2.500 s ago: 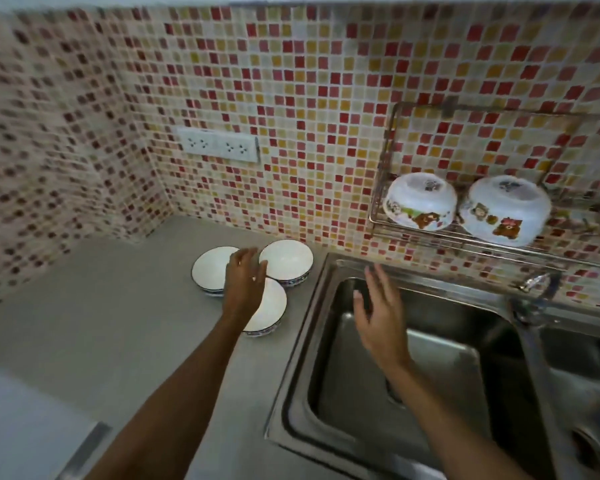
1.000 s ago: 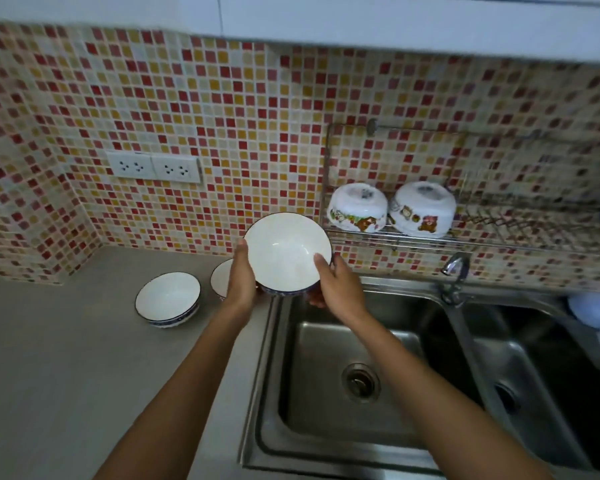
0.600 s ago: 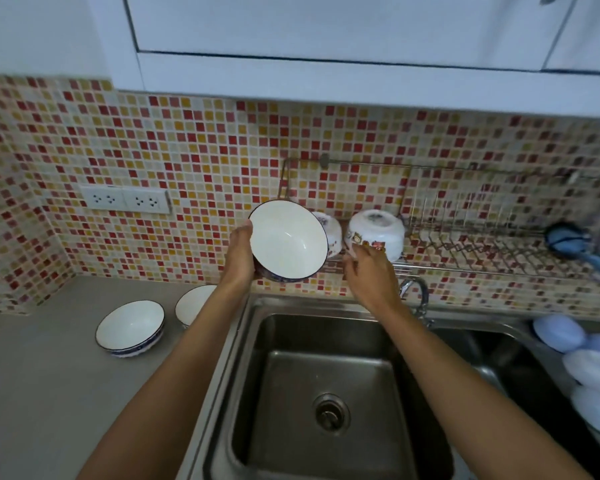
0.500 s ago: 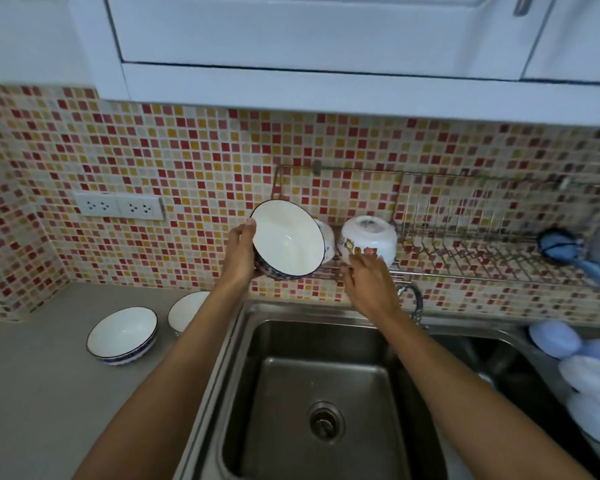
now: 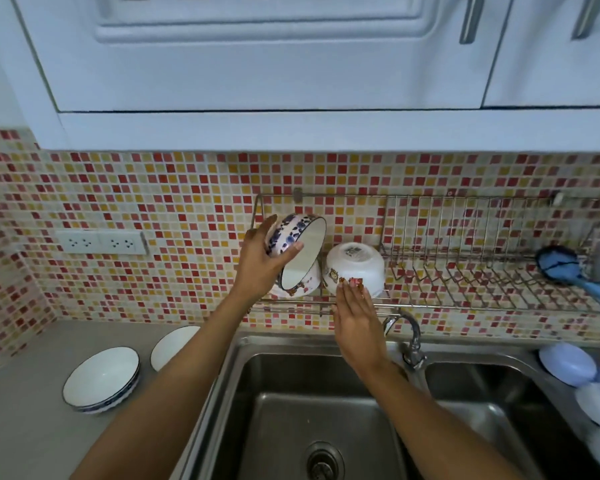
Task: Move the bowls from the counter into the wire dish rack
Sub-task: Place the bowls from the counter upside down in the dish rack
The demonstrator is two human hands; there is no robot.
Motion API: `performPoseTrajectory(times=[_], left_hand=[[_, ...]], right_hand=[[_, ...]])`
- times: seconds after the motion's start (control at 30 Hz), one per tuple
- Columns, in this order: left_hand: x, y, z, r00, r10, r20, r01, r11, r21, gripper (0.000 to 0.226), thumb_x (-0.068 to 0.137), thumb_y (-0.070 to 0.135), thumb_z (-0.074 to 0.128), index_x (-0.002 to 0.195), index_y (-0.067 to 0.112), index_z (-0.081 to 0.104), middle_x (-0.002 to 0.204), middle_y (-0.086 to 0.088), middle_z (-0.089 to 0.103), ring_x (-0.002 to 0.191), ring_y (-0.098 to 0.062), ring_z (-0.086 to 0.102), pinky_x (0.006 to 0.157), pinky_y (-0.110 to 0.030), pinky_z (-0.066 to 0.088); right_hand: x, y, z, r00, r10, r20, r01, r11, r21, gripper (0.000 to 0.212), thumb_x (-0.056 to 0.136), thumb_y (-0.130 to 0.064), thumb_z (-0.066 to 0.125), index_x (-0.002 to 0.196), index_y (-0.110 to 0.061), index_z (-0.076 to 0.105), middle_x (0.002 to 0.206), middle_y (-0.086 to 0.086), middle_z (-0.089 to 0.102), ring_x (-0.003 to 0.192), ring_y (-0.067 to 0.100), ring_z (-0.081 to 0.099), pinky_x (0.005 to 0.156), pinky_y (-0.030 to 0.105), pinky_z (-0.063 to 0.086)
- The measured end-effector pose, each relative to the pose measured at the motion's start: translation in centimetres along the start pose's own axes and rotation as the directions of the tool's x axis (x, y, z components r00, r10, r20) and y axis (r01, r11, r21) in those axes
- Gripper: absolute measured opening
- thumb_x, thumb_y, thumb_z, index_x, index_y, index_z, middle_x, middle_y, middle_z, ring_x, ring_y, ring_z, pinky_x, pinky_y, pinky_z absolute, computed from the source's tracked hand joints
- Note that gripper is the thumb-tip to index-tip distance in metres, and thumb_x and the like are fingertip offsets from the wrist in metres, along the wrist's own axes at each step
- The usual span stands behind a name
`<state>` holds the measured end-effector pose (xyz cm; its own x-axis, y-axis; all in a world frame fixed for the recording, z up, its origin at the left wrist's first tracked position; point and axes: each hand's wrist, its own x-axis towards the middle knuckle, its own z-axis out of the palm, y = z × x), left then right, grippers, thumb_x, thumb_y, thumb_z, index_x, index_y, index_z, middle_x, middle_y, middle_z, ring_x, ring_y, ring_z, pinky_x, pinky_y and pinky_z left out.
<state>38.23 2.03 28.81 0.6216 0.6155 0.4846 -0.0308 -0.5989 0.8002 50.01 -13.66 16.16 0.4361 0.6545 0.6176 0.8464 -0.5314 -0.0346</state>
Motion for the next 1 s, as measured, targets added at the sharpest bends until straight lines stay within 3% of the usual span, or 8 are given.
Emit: performPoseTrajectory(times=[0.07,0.17,0.33,0.47,0.57,0.77,0.9,1.0], left_hand=[[0.5,-0.3,0.5,0.997,0.075,0.026,-0.077,0.992,0.104,0.072,0.076,0.049,0.072,0.138,0.027,0.042,0.134,-0.007,0.05,0.114,-0.01,0.056,0.101,-0.034,0.05],[0.9,-0.1,1.3,0.98,0.196,0.031,-0.197,0.936,0.292,0.076,0.076,0.044,0.074,0.141,0.025,0.039,0.131,-0.012,0.042,0.118,-0.02,0.049,0.102,-0.03,0.046],[1.6,-0.8,2.3,0.939,0.313,0.144,-0.343,0.801,0.491,0.086,0.074,0.042,0.076,0.145,0.02,0.034,0.137,-0.018,0.04,0.126,-0.03,0.04,0.105,-0.037,0.041],[2.0,-2.8,2.8,0.905,0.298,0.304,-0.426,0.635,0.644,0.09,0.077,0.044,0.072,0.148,0.018,0.025,0.145,-0.019,0.034,0.134,-0.037,0.032,0.109,-0.054,0.037],[2.0,-4.2,2.7,0.886,0.27,0.377,-0.463,0.556,0.69,0.089,0.077,0.044,0.071,0.147,0.015,0.024,0.144,-0.021,0.037,0.134,-0.039,0.032,0.107,-0.057,0.04],[2.3,-6.2,2.6,0.891,0.215,0.399,-0.447,0.563,0.695,0.091,0.071,0.039,0.078,0.144,0.01,0.033,0.143,-0.022,0.042,0.132,-0.043,0.035,0.107,-0.059,0.037],[2.1,-7.0,2.7,0.892,0.187,0.412,-0.434,0.614,0.66,0.091,0.067,0.036,0.082,0.142,0.008,0.039,0.141,-0.022,0.044,0.128,-0.042,0.041,0.102,-0.053,0.042],[2.4,-7.0,2.9,0.872,0.179,0.456,-0.463,0.603,0.649,0.09,0.066,0.037,0.082,0.141,0.009,0.041,0.142,-0.02,0.043,0.129,-0.042,0.039,0.105,-0.055,0.041]], right_hand=[[-0.2,0.1,0.4,1.0,0.001,-0.003,-0.001,1.0,-0.007,0.047,0.094,-0.026,0.037,0.129,-0.002,0.056,0.131,0.016,0.059,0.129,0.027,0.051,0.111,0.047,0.036],[-0.2,0.1,0.6,0.999,0.007,-0.043,-0.007,1.0,0.001,0.045,0.096,-0.027,0.038,0.129,-0.002,0.056,0.132,0.015,0.059,0.129,0.026,0.051,0.114,0.045,0.031],[-0.3,-0.1,0.5,0.998,0.029,-0.057,-0.029,1.0,0.006,0.048,0.098,-0.029,0.031,0.13,-0.003,0.056,0.133,0.015,0.058,0.13,0.026,0.05,0.119,0.036,0.011],[-0.3,-0.2,0.4,0.998,0.034,-0.049,-0.034,0.999,0.0,0.049,0.097,-0.03,0.031,0.131,-0.003,0.055,0.133,0.015,0.058,0.13,0.024,0.049,0.118,0.039,0.018],[-0.3,-0.3,0.4,0.998,0.04,-0.053,-0.04,0.999,0.002,0.048,0.097,-0.029,0.033,0.131,-0.004,0.055,0.133,0.014,0.058,0.131,0.024,0.049,0.116,0.043,0.026],[-0.4,-0.3,0.5,0.998,0.052,-0.035,-0.052,0.998,0.02,0.055,0.103,-0.032,0.016,0.133,-0.005,0.053,0.136,0.013,0.056,0.133,0.023,0.046,0.117,0.043,0.027],[-0.4,-0.2,0.9,0.998,0.054,-0.045,-0.053,0.998,0.025,0.048,0.101,-0.031,0.029,0.133,-0.005,0.053,0.136,0.012,0.056,0.133,0.022,0.046,0.12,0.038,0.012],[-0.4,-0.2,1.1,0.996,0.048,-0.076,-0.046,0.998,0.03,0.046,0.098,-0.029,0.036,0.133,-0.005,0.053,0.135,0.012,0.056,0.133,0.022,0.047,0.12,0.038,0.014]])
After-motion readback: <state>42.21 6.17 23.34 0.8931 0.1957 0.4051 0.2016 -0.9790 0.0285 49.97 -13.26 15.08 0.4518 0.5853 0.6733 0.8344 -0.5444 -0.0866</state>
